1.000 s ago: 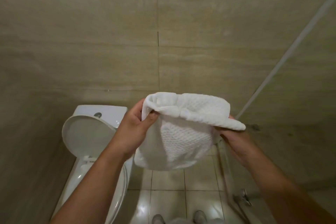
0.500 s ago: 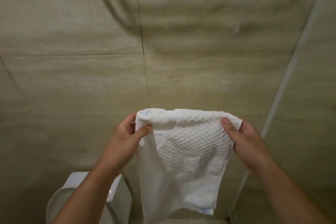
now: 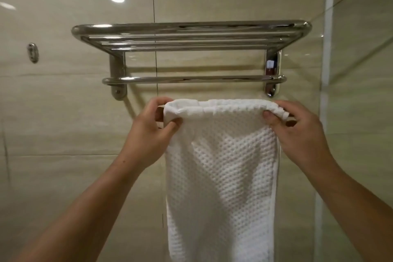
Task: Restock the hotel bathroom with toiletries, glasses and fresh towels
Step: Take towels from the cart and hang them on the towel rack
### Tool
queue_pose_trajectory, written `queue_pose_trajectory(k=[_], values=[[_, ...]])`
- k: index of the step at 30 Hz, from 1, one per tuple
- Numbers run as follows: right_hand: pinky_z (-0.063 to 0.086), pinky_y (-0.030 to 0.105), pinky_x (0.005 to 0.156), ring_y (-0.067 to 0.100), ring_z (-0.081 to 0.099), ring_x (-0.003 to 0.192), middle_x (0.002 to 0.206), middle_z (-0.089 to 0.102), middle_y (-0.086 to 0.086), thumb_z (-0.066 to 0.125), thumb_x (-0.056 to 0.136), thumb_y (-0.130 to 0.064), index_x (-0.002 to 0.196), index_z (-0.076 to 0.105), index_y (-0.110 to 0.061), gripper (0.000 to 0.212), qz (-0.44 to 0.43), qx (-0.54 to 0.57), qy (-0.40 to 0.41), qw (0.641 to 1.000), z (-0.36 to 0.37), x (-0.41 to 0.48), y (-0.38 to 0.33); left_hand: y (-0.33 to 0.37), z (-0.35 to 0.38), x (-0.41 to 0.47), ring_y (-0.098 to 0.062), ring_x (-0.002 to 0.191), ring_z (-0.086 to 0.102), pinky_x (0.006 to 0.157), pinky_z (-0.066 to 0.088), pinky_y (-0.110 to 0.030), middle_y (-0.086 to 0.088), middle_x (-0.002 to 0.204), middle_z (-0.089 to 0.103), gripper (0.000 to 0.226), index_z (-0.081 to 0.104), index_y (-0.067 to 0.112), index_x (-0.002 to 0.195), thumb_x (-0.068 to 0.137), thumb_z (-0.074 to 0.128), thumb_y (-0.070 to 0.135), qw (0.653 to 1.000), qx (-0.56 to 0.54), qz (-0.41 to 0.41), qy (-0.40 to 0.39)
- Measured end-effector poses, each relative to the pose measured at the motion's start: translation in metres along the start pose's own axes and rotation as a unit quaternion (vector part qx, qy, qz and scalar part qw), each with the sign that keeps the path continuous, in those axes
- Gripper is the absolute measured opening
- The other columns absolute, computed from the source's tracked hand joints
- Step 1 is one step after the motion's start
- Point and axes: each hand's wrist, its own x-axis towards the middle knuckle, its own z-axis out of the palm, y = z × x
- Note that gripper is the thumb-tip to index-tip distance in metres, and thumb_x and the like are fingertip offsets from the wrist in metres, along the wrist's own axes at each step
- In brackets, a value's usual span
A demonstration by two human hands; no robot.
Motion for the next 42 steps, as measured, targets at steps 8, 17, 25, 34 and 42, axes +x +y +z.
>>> queue_pose_trajectory(k=[8,17,25,34,42], values=[[0.038,0.003,0.077,0.010,0.057,0.097,0.110,0.061,-0.003,0.073,0.095,-0.036,0.129,0.072,-0.023,0.036,-0.016,-0.073,0.047,0.996,0.006,0.088,0.006,0.023,0.017,0.086,0.004,0.091,0.067,0.076,0.062,-0.027,0.016,0.107,0.070,0.041,0.056,0.036,0.133,0.096,0.072,0.027,0.999,0.044,0.022,0.022],[0.053,0.048,0.096,0.027,0.065,0.107,0.113,0.070,0.003,0.066,0.090,-0.058,0.123,0.075,-0.024,0.048,0.000,-0.166,0.058,0.985,0.024,0.151,0.029,0.015,0.046,0.146,-0.004,0.089,0.068,0.074,0.061,-0.028,0.015,0.100,0.067,0.049,0.047,0.029,0.144,0.100,0.069,0.025,0.997,0.071,0.000,0.015],[0.047,0.052,0.104,0.033,0.066,0.108,0.101,0.073,0.006,0.064,0.094,-0.060,0.104,0.074,-0.024,0.040,0.051,-0.189,0.044,0.980,0.035,0.180,0.030,0.004,0.058,0.186,-0.020,0.081,0.069,0.075,0.061,-0.042,0.000,0.103,0.068,0.042,0.037,0.039,0.139,0.102,0.057,0.043,0.988,0.151,-0.033,0.011],[0.048,0.049,0.103,0.023,0.064,0.110,0.099,0.069,-0.011,0.074,0.079,-0.065,0.106,0.066,-0.031,0.044,0.104,-0.159,0.105,0.976,0.035,0.191,0.032,0.020,0.064,0.225,-0.028,0.102,0.056,0.082,0.044,-0.034,-0.007,0.131,0.055,0.044,0.051,0.026,0.132,0.095,0.071,0.037,0.966,0.198,-0.160,-0.048],[0.035,0.046,0.114,0.019,0.054,0.120,0.128,0.061,-0.006,0.049,0.098,-0.062,0.137,0.058,-0.034,0.049,-0.202,-0.340,-0.103,0.913,0.074,0.133,-0.012,0.024,0.067,0.235,-0.031,0.121,0.059,0.104,0.050,-0.042,-0.009,0.137,0.057,0.044,0.055,0.015,0.138,0.100,0.063,0.035,0.933,0.308,-0.155,-0.104]])
